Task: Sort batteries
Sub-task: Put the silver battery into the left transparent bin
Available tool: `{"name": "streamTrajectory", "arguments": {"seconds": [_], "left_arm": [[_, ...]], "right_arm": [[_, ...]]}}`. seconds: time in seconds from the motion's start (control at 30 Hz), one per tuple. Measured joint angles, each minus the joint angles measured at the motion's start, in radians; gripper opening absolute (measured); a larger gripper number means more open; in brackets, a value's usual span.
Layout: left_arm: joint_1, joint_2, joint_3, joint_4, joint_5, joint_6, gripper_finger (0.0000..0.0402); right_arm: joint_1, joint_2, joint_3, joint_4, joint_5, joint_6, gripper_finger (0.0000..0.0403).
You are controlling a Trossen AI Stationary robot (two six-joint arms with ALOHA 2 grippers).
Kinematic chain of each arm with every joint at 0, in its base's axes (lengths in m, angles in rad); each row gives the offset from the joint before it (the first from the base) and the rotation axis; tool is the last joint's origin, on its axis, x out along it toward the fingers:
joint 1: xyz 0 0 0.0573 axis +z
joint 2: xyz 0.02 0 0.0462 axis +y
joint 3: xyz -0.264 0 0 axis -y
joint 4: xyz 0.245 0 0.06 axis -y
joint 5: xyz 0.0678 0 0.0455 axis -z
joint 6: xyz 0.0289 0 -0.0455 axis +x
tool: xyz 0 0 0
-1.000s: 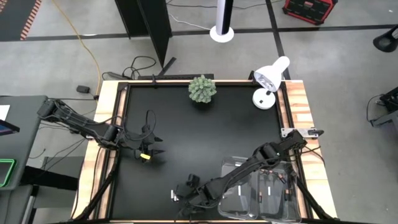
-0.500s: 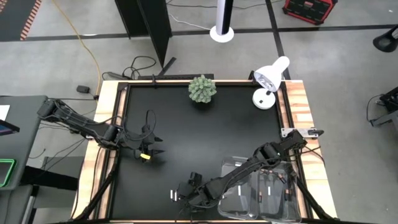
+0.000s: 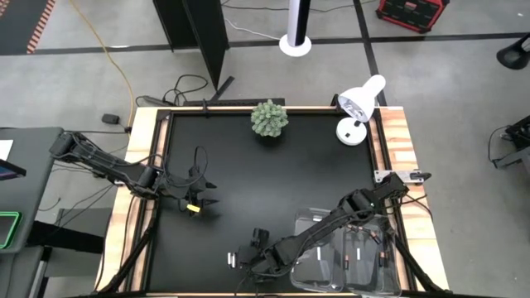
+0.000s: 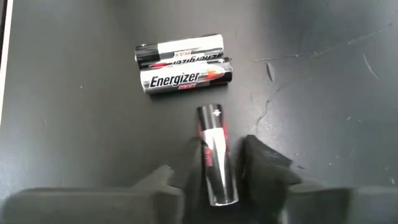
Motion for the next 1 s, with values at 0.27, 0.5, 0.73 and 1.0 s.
{"name": "streamTrajectory", "arguments": {"seconds": [0.27, 0.5, 0.73, 1.0], "left_arm": [[0.000, 0.000, 0.000, 0.000, 0.000, 0.000, 0.0247], [0.000, 0.000, 0.000, 0.000, 0.000, 0.000, 0.0247], [0.000, 0.000, 0.000, 0.000, 0.000, 0.001, 0.0247], [0.000, 0.000, 0.000, 0.000, 0.000, 0.001, 0.0247]], "right_arm": [[0.000, 0.000, -0.001, -0.006, -0.009, -0.019, 0.0035], [-0.002, 0.000, -0.003, 0.014, -0.011, -0.026, 0.0022], [-0.003, 0.004, 0.016, 0.047, -0.010, -0.072, 0.0019], [-0.014, 0.011, 0.057, 0.050, -0.019, -0.130, 0.0018]]}}
